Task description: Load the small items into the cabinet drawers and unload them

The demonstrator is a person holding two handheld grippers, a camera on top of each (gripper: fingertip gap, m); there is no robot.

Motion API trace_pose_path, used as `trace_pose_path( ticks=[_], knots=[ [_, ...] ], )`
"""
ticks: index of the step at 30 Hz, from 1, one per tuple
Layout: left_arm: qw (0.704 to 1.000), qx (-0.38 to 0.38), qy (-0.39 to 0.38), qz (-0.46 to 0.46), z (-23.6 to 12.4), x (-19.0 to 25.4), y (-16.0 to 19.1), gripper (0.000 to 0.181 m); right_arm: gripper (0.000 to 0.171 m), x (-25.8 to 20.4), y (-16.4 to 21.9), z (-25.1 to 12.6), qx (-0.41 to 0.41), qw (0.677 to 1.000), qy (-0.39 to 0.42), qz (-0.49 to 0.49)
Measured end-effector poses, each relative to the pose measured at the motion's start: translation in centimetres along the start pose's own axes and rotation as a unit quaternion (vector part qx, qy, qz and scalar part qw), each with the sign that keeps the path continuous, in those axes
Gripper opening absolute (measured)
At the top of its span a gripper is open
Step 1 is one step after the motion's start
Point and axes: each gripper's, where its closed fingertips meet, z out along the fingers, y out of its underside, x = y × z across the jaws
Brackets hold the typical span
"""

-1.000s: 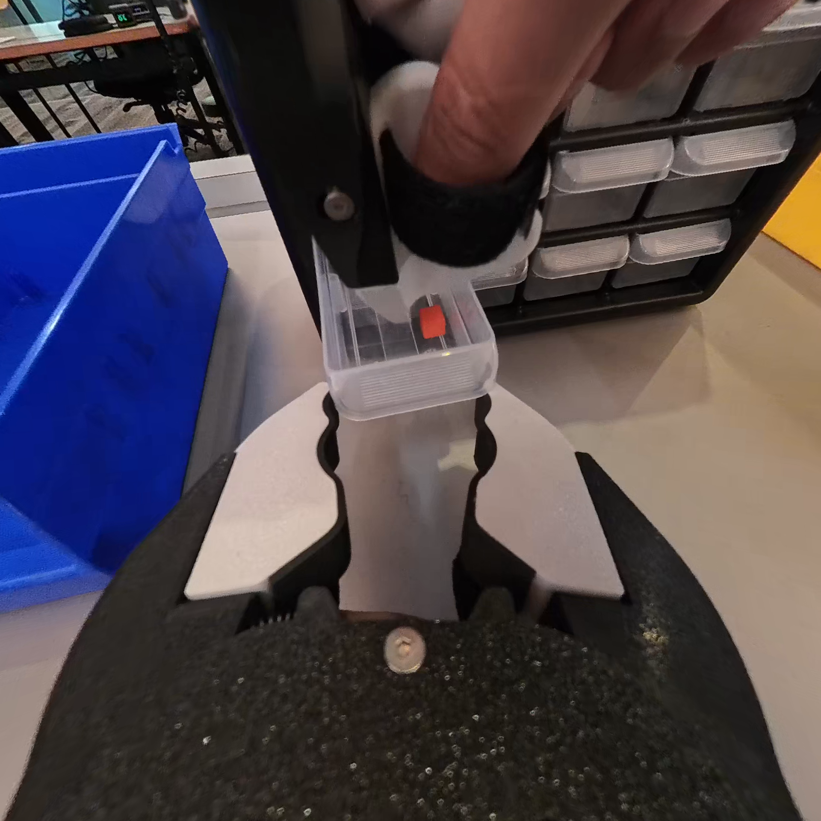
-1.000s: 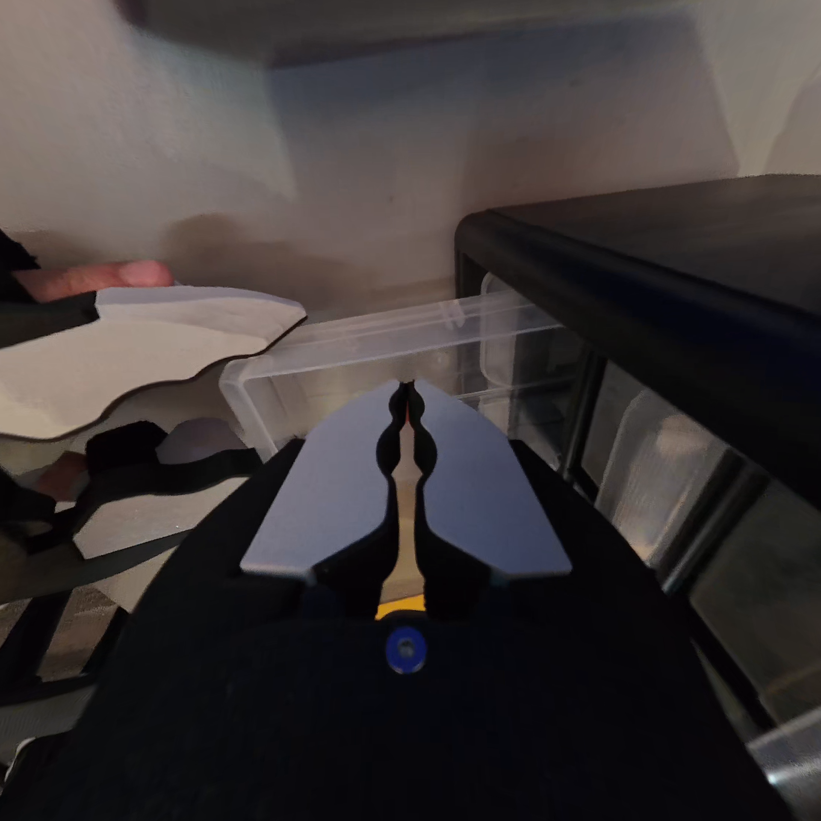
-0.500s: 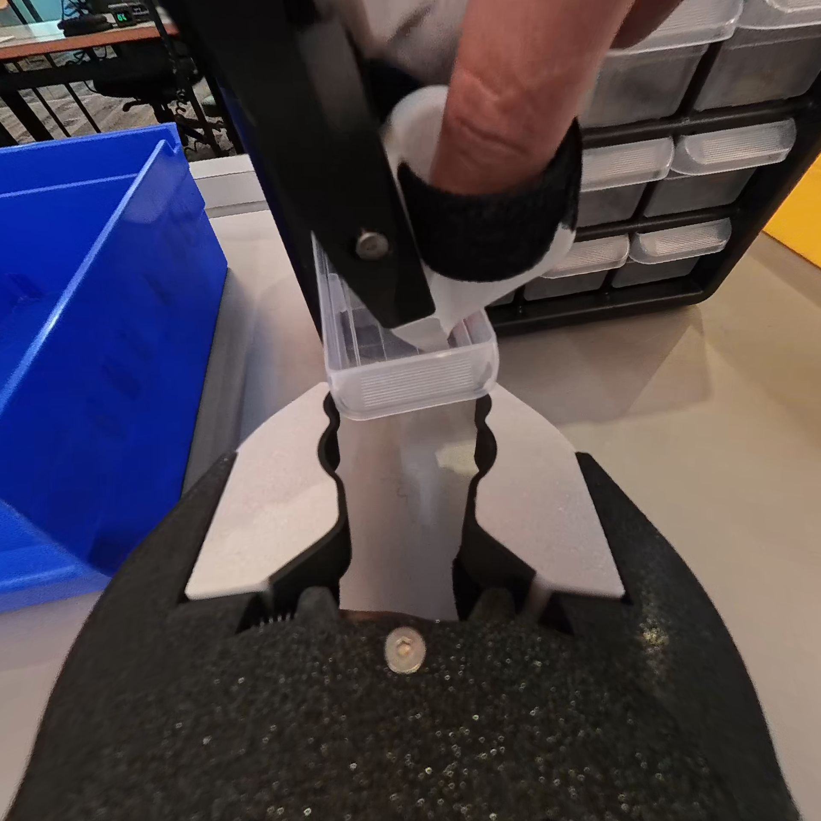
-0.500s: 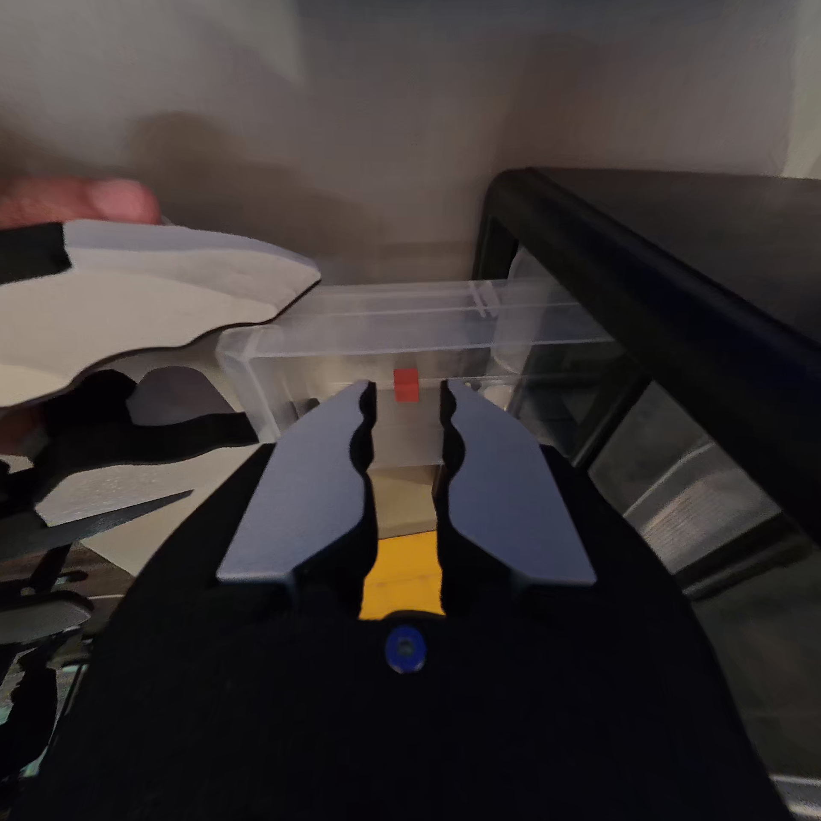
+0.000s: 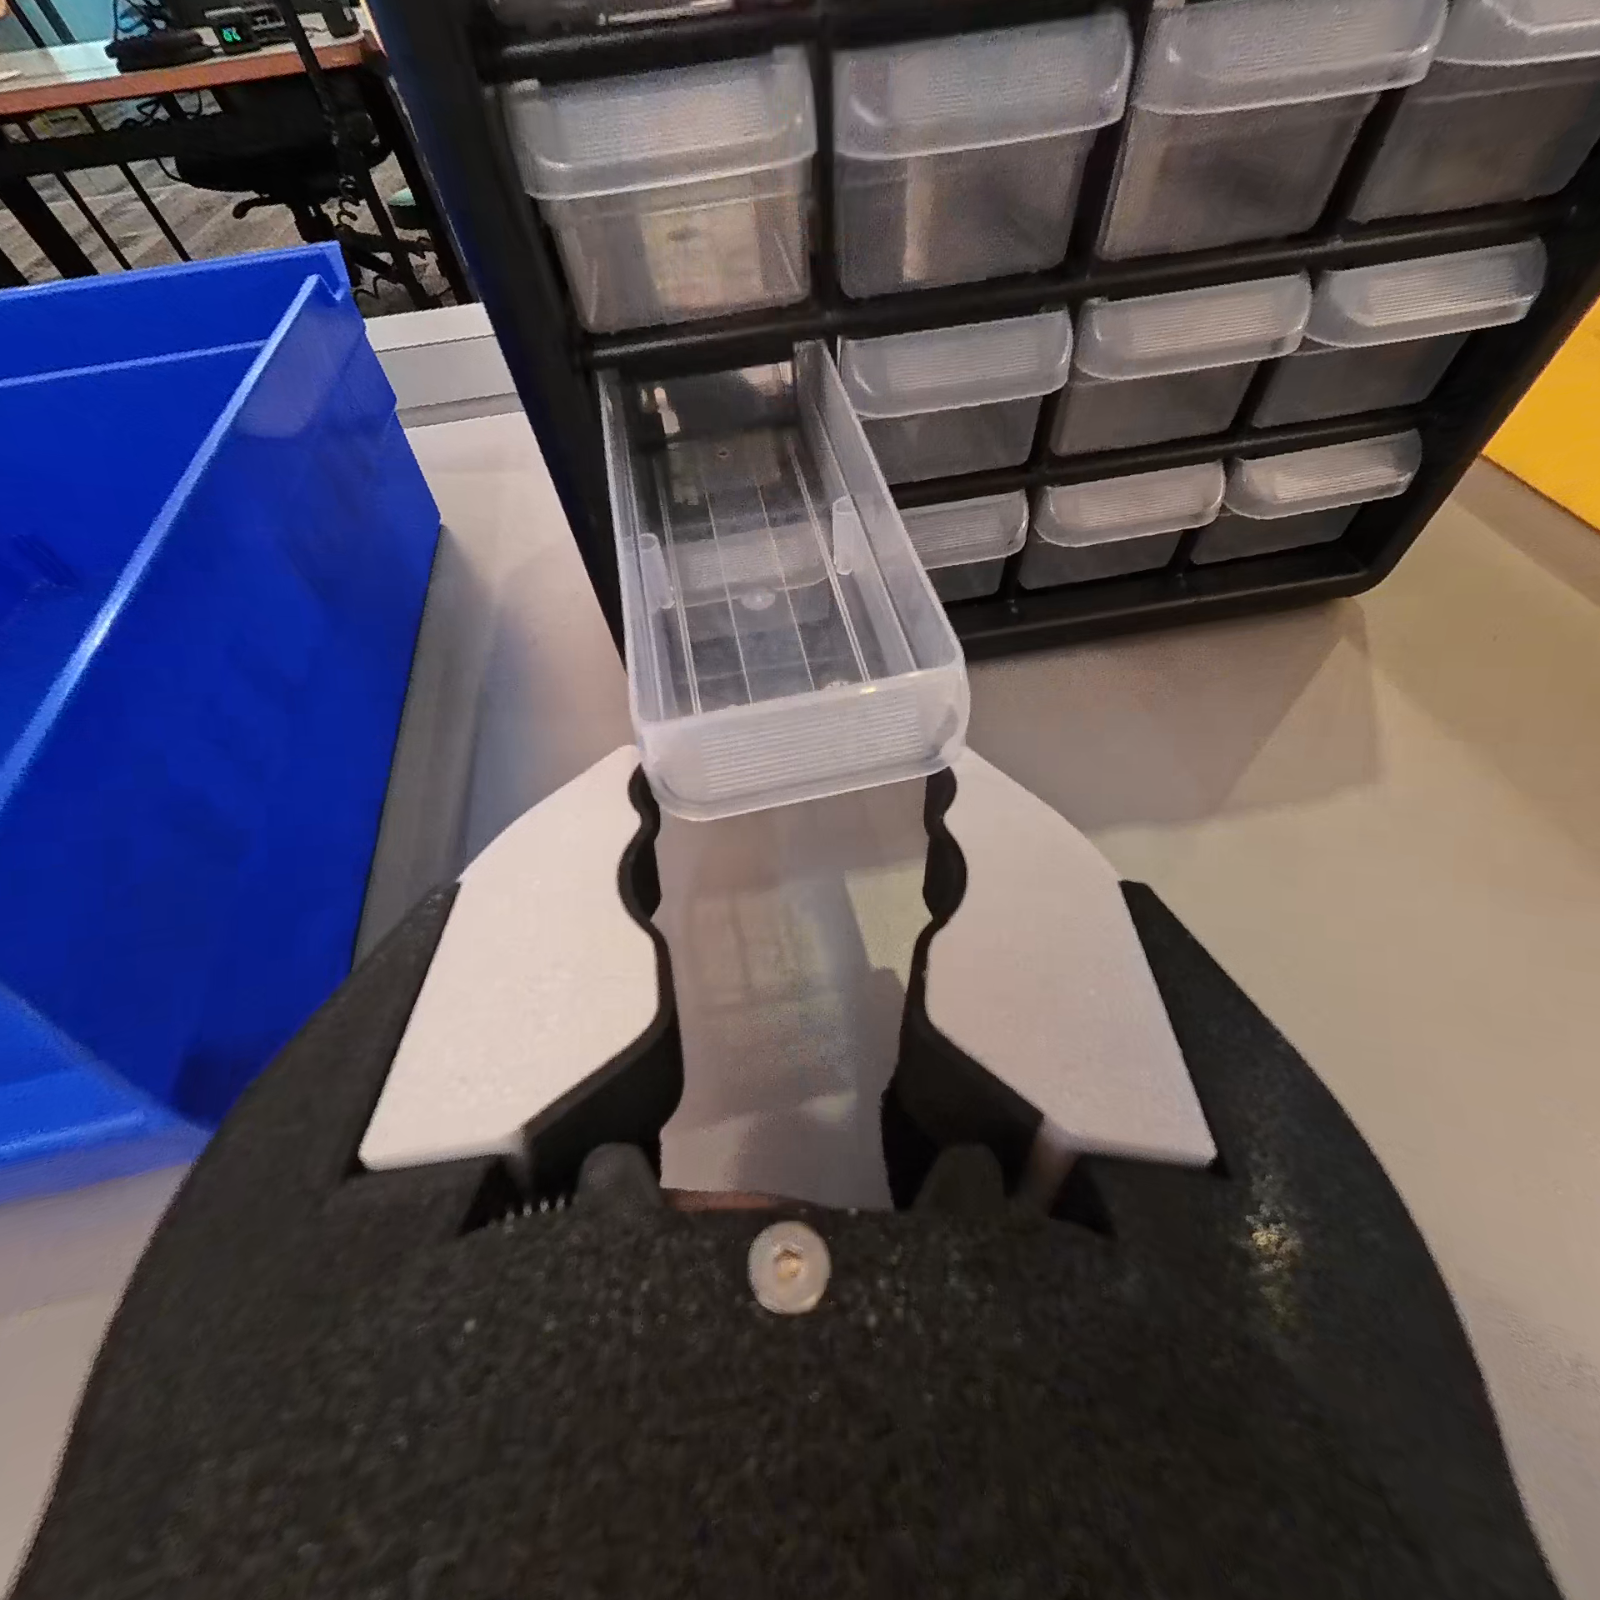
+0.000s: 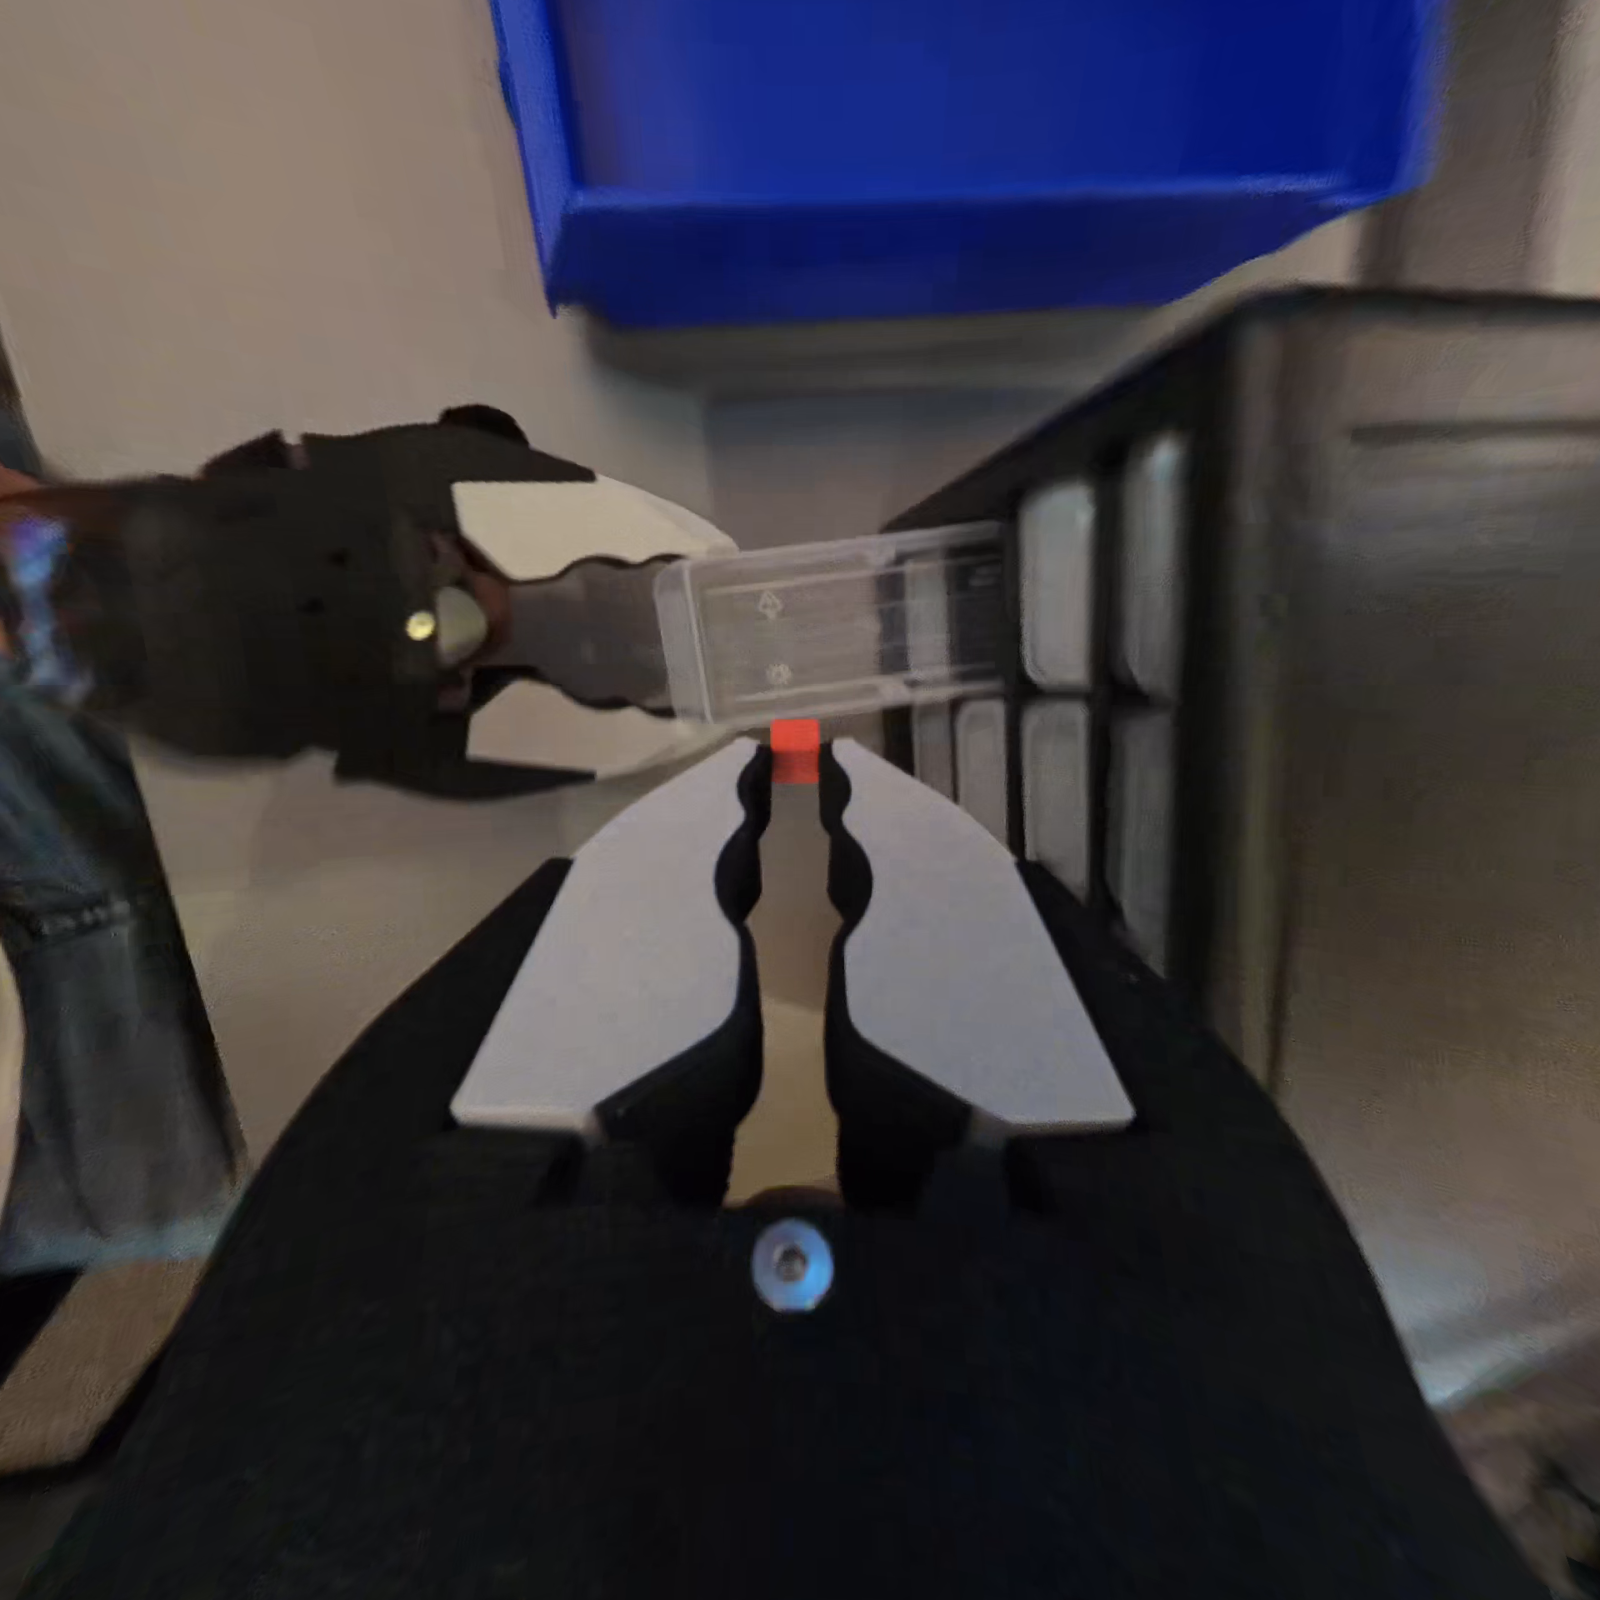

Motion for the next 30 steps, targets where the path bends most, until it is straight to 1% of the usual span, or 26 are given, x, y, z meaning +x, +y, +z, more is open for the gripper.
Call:
trace_pose_path(
  ticks=[1, 3, 5, 7, 9, 10, 11, 12, 13, 15, 17, 20, 23, 25, 26, 27, 29, 30],
  knots=[
    [1.000, 0.000, 0.000, -0.001, 0.0, 0.0, 0.0, 0.059, 0.010, 0.1, 1.1, -2.5, 0.034, 0.999, 0.026, 0.015],
    [1.000, -0.002, 0.000, -0.005, 0.1, 0.0, -0.1, 0.059, 0.010, 0.3, 5.0, -6.9, 0.082, 0.992, 0.077, 0.056],
    [1.000, -0.003, 0.000, -0.006, 0.1, 0.0, -0.2, 0.059, 0.010, 0.9, 10.8, -10.4, 0.104, 0.980, 0.126, 0.116],
    [1.000, -0.003, 0.000, -0.004, 0.4, 0.0, -0.4, 0.059, 0.010, 1.9, 18.3, -12.3, 0.095, 0.961, 0.161, 0.204],
    [1.000, -0.007, 0.002, -0.005, 0.8, -0.1, -0.7, 0.059, 0.010, 2.9, 26.4, -12.4, 0.062, 0.931, 0.183, 0.309],
    [1.000, -0.010, 0.003, -0.007, 1.1, -0.2, -0.9, 0.059, 0.010, 3.1, 30.1, -11.4, 0.046, 0.912, 0.168, 0.370],
    [1.000, -0.013, 0.003, -0.009, 1.4, -0.3, -1.1, 0.059, 0.010, 2.8, 33.3, -9.8, 0.018, 0.894, 0.140, 0.424],
    [1.000, -0.017, 0.004, -0.012, 1.8, -0.4, -1.3, 0.059, 0.010, 2.6, 36.2, -8.0, -0.016, 0.881, 0.121, 0.457],
    [1.000, -0.019, 0.004, -0.017, 2.2, -0.5, -1.6, 0.059, 0.010, 2.3, 38.3, -6.1, -0.042, 0.876, 0.101, 0.470],
    [0.999, -0.025, 0.004, -0.020, 3.0, -0.7, -1.9, 0.059, 0.010, 1.7, 40.5, -2.8, -0.087, 0.872, 0.068, 0.478],
    [0.999, -0.029, 0.003, -0.020, 3.8, -1.0, -2.3, 0.059, 0.010, 1.7, 41.3, -0.6, -0.115, 0.874, 0.054, 0.469],
    [0.999, -0.039, 0.004, -0.020, 4.9, -1.2, -2.4, 0.058, 0.010, 1.6, 42.8, 1.6, -0.169, 0.864, 0.032, 0.473],
    [0.998, -0.060, 0.011, -0.017, 5.3, -1.1, -2.0, 0.059, 0.010, 2.1, 42.8, 1.8, -0.165, 0.860, 0.033, 0.482],
    [0.997, -0.074, 0.021, -0.024, 5.1, -0.9, -1.3, 0.064, 0.012, 1.9, 43.1, 1.7, -0.170, 0.858, 0.035, 0.484],
    [0.996, -0.076, 0.026, -0.026, 4.8, -0.8, -0.9, 0.065, 0.025, 2.2, 43.1, 1.6, -0.168, 0.858, 0.048, 0.484],
    [0.996, -0.078, 0.028, -0.026, 4.4, -0.7, -0.6, 0.065, 0.032, 2.4, 42.8, 1.2, -0.159, 0.859, 0.060, 0.482],
    [0.996, -0.078, 0.030, -0.025, 3.5, -0.8, 0.0, 0.064, 0.033, 2.8, 41.6, -0.4, -0.130, 0.867, 0.104, 0.470],
    [0.996, -0.074, 0.032, -0.029, 2.9, -0.9, 0.2, 0.062, 0.036, 3.3, 40.8, -1.8, -0.110, 0.867, 0.150, 0.462]
  ],
)
